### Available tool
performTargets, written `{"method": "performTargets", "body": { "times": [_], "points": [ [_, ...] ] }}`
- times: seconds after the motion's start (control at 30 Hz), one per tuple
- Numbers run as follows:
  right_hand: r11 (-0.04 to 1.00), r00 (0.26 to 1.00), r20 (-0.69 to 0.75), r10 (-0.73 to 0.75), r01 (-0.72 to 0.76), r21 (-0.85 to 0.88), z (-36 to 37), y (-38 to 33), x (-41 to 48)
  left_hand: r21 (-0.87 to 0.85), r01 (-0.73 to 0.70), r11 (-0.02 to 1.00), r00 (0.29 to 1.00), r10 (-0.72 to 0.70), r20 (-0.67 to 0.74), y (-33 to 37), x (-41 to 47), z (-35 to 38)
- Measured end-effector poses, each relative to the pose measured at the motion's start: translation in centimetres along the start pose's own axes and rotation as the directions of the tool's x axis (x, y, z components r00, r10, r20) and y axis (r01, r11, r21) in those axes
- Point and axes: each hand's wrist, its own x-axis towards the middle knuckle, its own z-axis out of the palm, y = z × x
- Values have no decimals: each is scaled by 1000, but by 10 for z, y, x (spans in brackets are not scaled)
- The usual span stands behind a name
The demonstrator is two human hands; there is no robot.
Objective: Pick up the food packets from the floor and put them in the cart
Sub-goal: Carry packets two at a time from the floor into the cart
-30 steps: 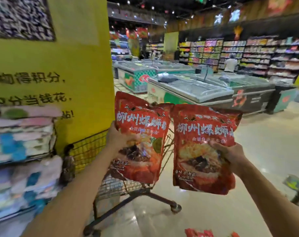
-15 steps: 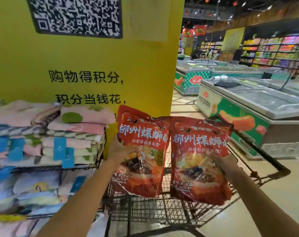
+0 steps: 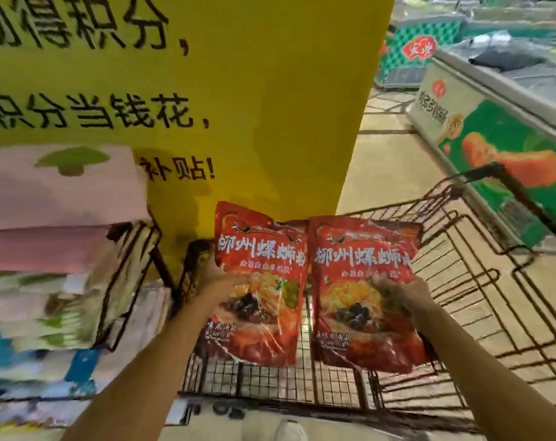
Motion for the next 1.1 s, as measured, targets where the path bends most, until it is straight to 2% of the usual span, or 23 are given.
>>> {"method": "performTargets", "body": {
  "times": [0.2, 0.3, 0.5, 0.6, 0.67, 0.8, 0.9, 1.0, 1.1],
  "points": [
    [979, 980, 26, 196, -194, -71, 43, 74, 74, 36, 236, 971, 972, -236, 2, -83, 63, 12],
    [949, 948, 61, 312, -307, -77, 66, 113, 98, 59, 363, 930, 931, -360, -65, -129, 91, 19],
    [860, 861, 46, 507, -502, -92, 97, 186, 133, 8, 470, 883, 883, -470, -10, -215, 128, 28],
    [830, 830, 32, 556, -552, -81, 105, 212, 143, -20, 497, 867, 866, -497, -55, -243, 142, 30],
    [829, 829, 52, 557, -553, -82, 109, 226, 148, -36, 487, 872, 870, -489, -71, -253, 149, 32],
    [807, 805, 56, 590, -586, -74, 120, 256, 150, -81, 482, 873, 876, -480, 40, -269, 152, 33],
    [792, 790, 64, 610, -607, -67, 125, 272, 145, 128, 456, 881, 890, -447, -91, -272, 151, 35],
    [795, 796, 48, 603, -594, -123, 126, 277, 143, 219, 372, 902, 927, -351, -130, -266, 144, 37],
    [797, 852, -117, 509, -519, -310, 131, 280, 144, 392, 197, 899, 977, -147, -154, -270, 134, 39]
  ]
}}
